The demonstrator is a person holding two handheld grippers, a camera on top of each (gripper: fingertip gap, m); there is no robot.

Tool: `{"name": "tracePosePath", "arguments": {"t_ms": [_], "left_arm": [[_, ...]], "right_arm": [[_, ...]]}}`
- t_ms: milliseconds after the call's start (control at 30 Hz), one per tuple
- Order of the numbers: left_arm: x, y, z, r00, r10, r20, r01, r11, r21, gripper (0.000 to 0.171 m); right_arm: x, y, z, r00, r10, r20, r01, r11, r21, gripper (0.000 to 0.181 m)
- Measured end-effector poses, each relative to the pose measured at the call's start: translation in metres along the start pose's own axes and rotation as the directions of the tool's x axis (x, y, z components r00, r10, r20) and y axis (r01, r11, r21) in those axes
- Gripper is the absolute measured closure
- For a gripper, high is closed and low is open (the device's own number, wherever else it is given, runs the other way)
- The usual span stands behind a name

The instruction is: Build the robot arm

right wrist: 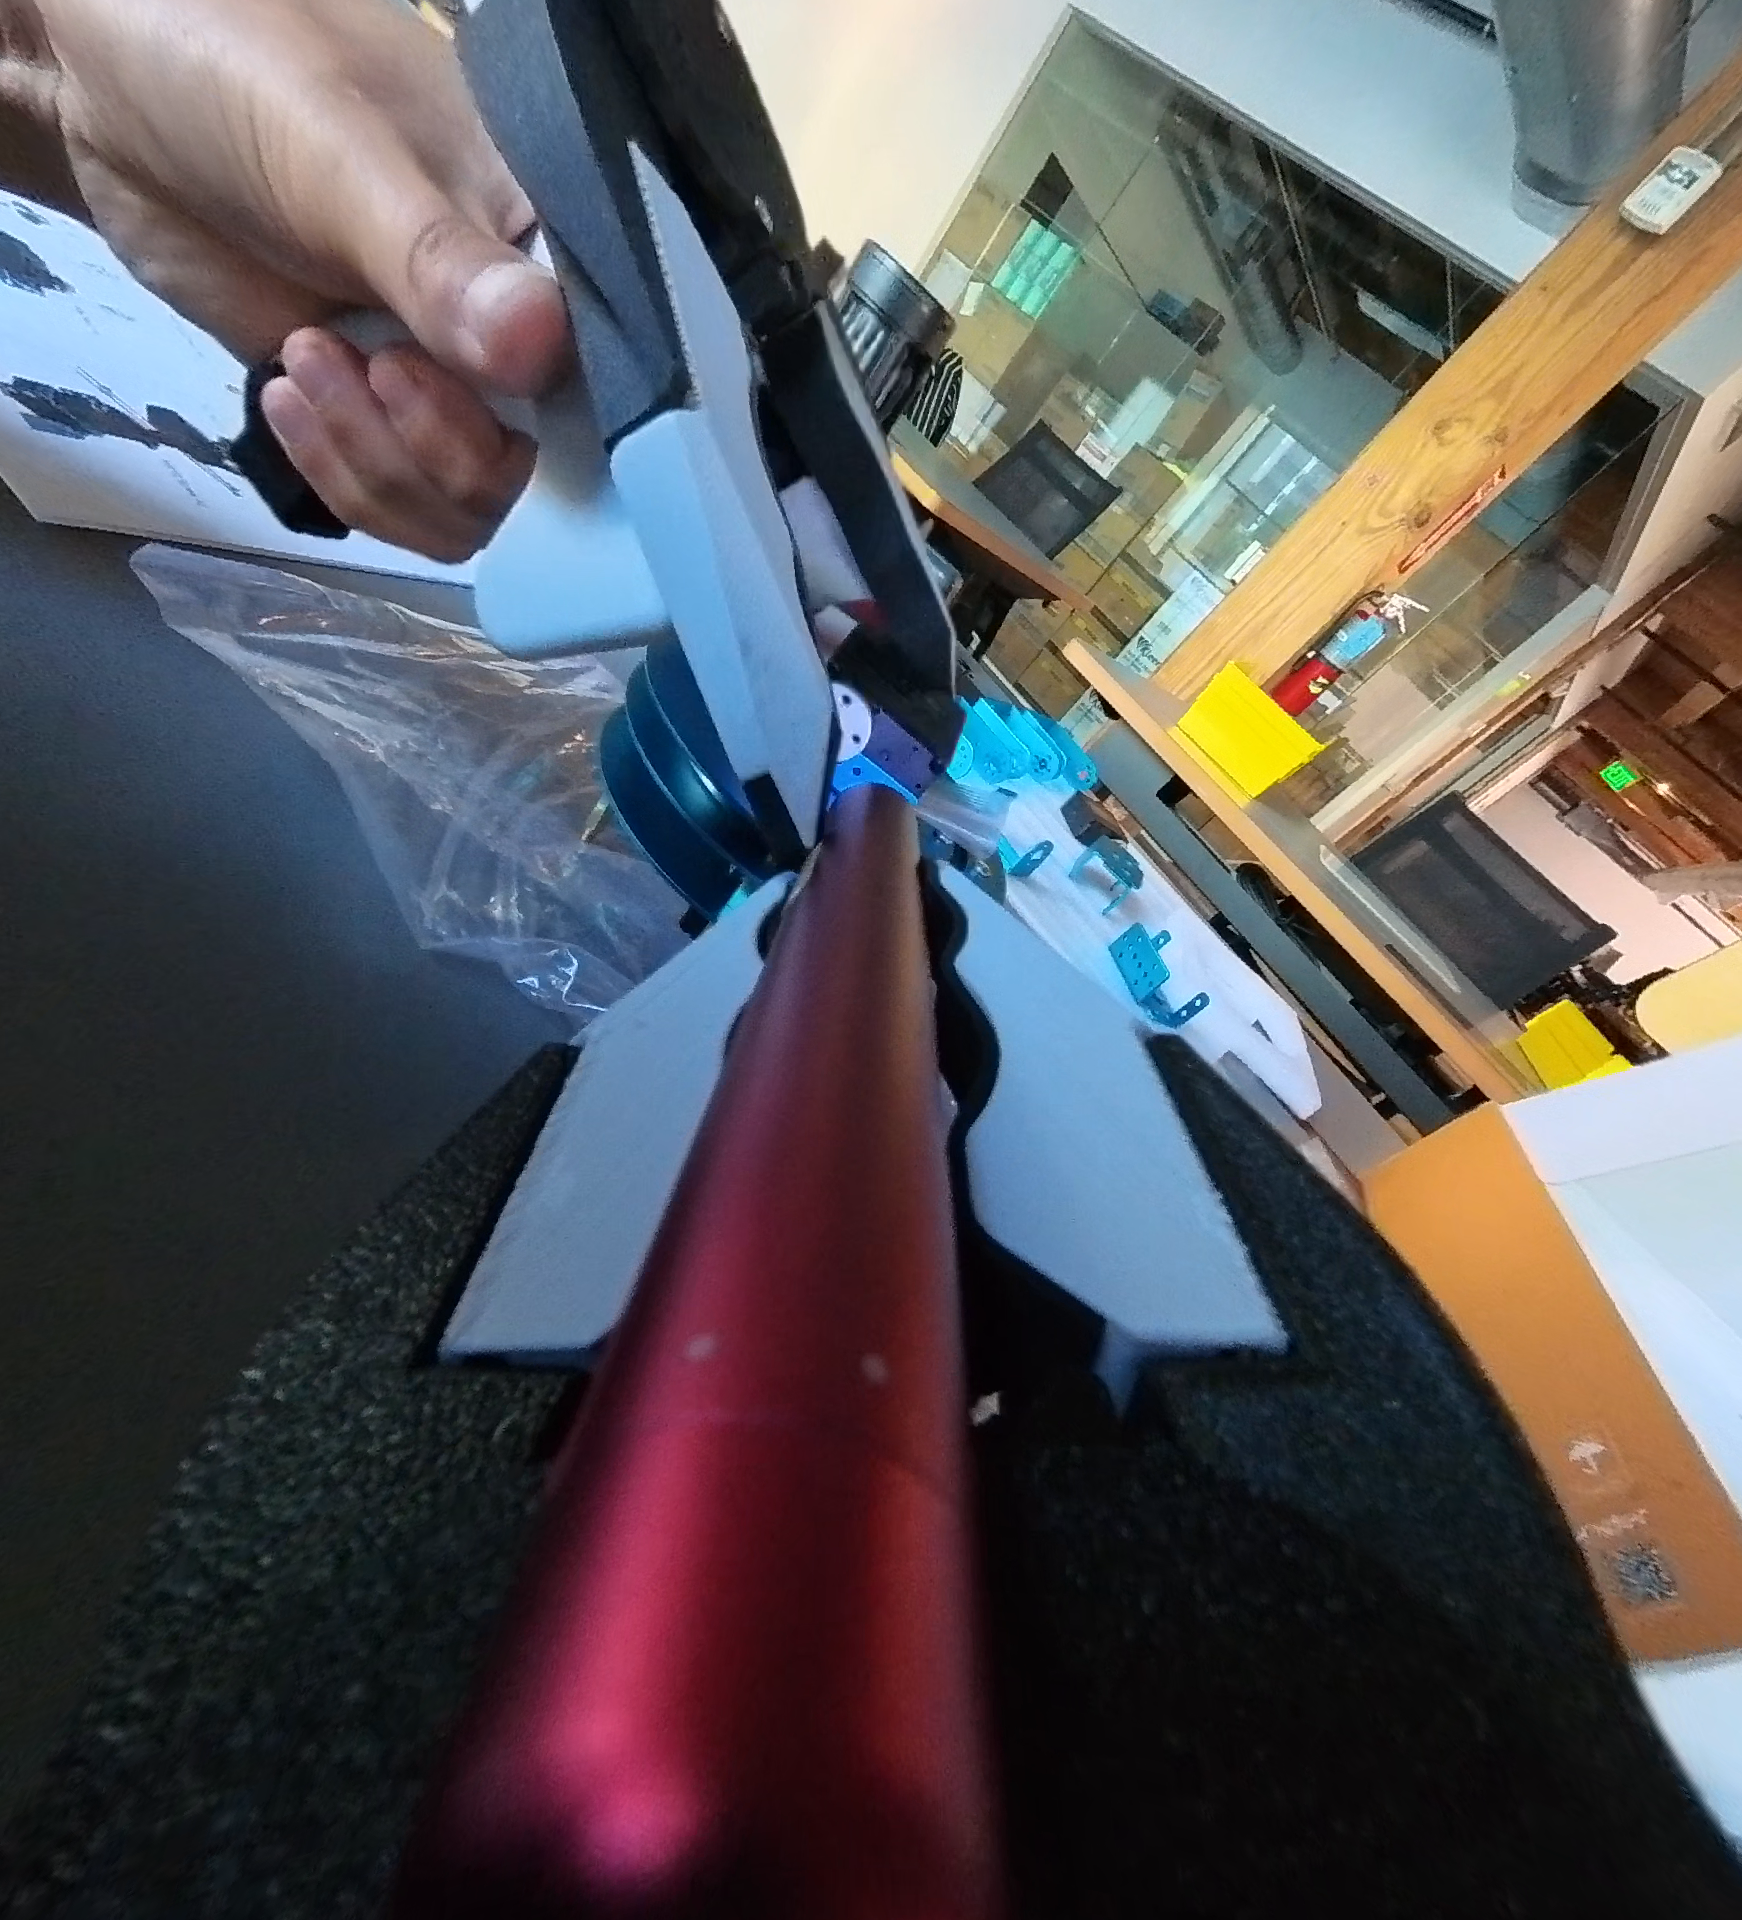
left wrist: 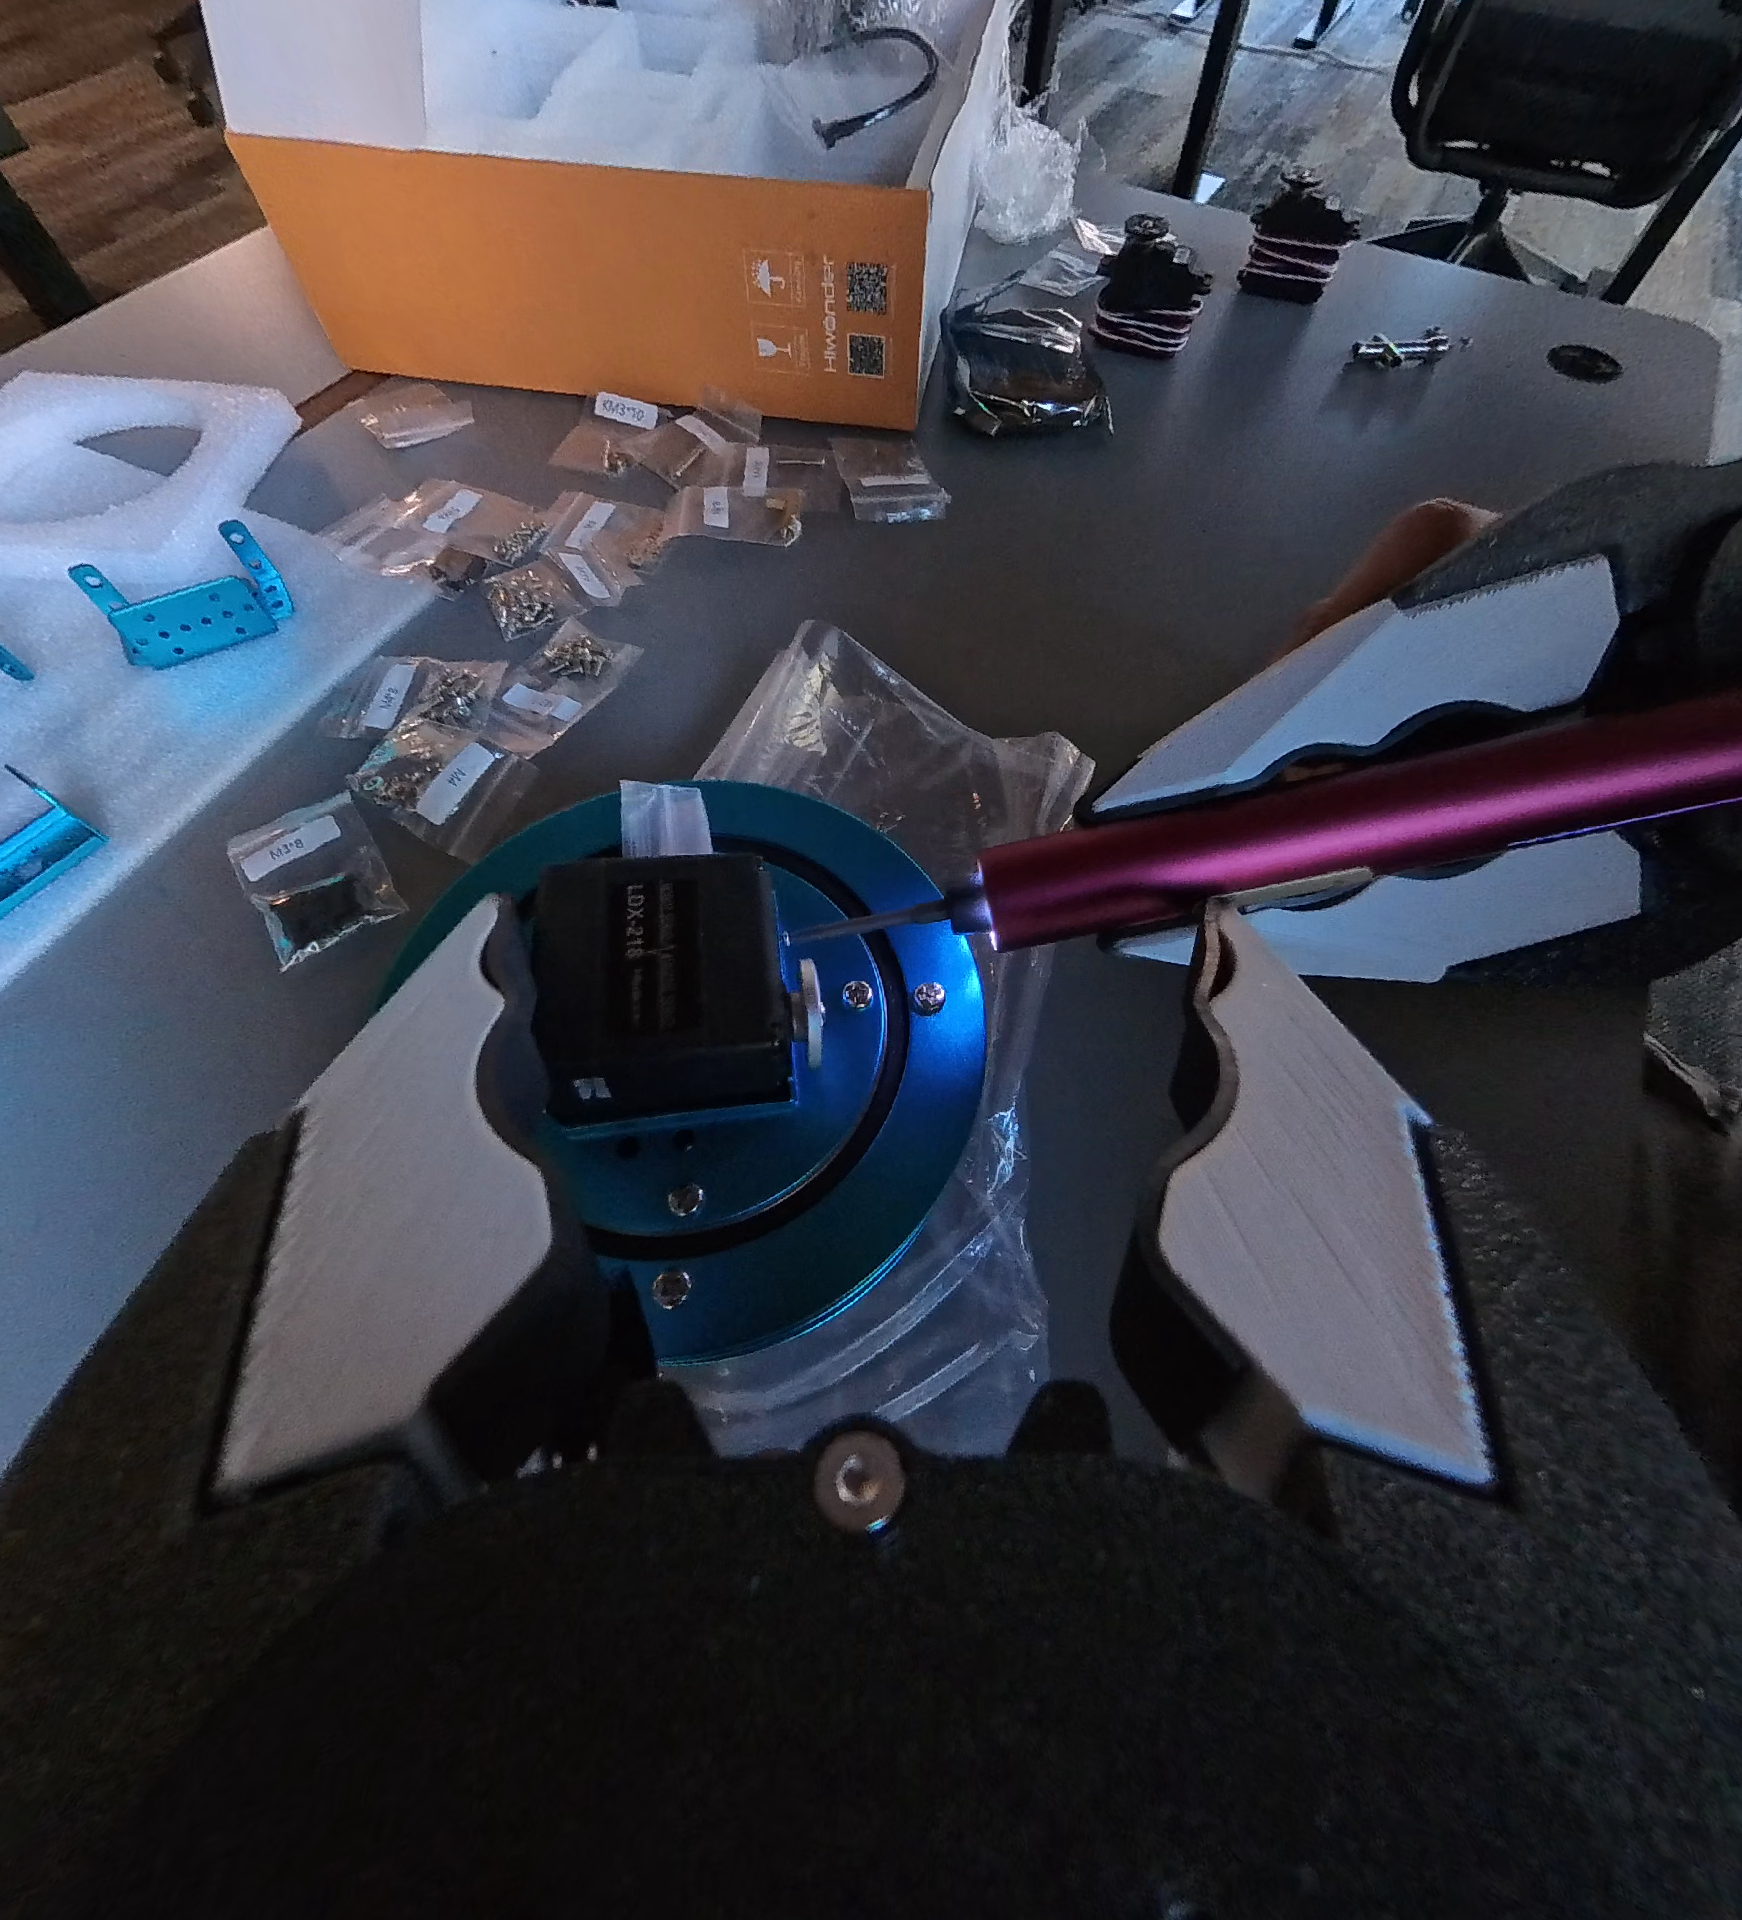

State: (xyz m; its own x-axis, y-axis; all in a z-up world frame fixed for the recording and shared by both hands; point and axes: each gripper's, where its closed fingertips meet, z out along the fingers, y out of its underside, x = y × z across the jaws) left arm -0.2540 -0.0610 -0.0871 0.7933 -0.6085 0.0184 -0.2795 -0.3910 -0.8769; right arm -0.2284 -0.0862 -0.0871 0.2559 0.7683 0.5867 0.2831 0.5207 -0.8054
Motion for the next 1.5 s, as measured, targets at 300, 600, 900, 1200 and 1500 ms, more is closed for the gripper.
{"name": "tracePosePath", "arguments": {"t_ms": [300, 600, 900, 1200, 1500], "left_arm": [[0.0, 0.001, 0.001, 1.0, 0.017, -0.022, -0.017, 1.0, -0.001, 0.047], [-0.007, 0.001, -0.012, 0.999, 0.029, -0.032, -0.028, 0.999, 0.02, 0.071], [-0.029, 0.003, -0.025, 0.996, 0.061, 0.066, -0.066, 0.996, 0.065, 0.123], [-0.025, 0.005, -0.025, 0.988, 0.133, 0.081, -0.142, 0.983, 0.114, 0.122], [-0.026, 0.009, -0.026, 0.978, 0.182, 0.106, -0.194, 0.974, 0.113, 0.123]], "right_arm": [[0.0, -0.002, 0.0, 1.0, -0.018, 0.0, 0.018, 1.0, 0.007, 0.16], [0.001, -0.003, 0.0, 1.0, -0.024, 0.004, 0.024, 1.0, 0.011, 0.16], [0.002, -0.002, -0.001, 1.0, -0.007, 0.011, 0.007, 1.0, 0.016, 0.16], [0.005, -0.002, -0.006, 0.993, 0.106, 0.054, -0.108, 0.994, 0.026, 0.161], [0.0, -0.002, -0.017, 0.99, -0.134, 0.034, 0.133, 0.991, 0.027, 0.16]]}}
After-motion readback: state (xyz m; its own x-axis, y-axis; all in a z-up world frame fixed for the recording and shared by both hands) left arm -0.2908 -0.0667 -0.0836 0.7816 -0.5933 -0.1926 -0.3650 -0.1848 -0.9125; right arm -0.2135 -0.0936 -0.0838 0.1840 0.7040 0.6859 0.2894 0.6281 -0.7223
